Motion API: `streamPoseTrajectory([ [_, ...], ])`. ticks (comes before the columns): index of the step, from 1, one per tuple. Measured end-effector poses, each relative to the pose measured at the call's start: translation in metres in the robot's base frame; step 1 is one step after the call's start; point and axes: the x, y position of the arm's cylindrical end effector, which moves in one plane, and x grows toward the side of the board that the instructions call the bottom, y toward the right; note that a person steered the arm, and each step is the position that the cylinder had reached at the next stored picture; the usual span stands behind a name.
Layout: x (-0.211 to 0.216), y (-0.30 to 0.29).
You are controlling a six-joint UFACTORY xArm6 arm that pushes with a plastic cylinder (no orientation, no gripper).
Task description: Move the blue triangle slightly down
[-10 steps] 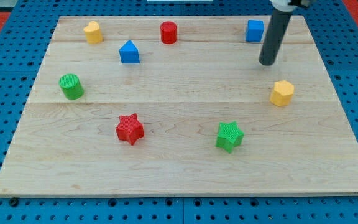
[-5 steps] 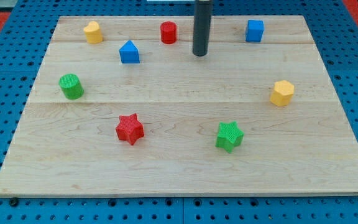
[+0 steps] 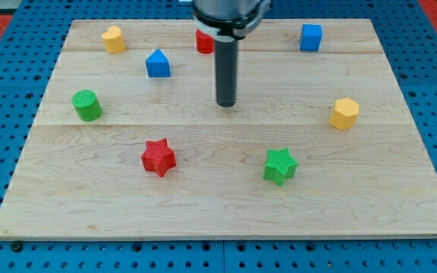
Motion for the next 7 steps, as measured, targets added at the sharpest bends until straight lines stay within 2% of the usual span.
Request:
streamPoseTrajectory([
  [1, -0.035, -0.023],
  [2, -0.087, -0.041],
  [3, -0.119, -0.08],
  [4, -0.122, -0.129],
  [5, -0.101, -0.132],
  [7, -0.07, -0.097],
])
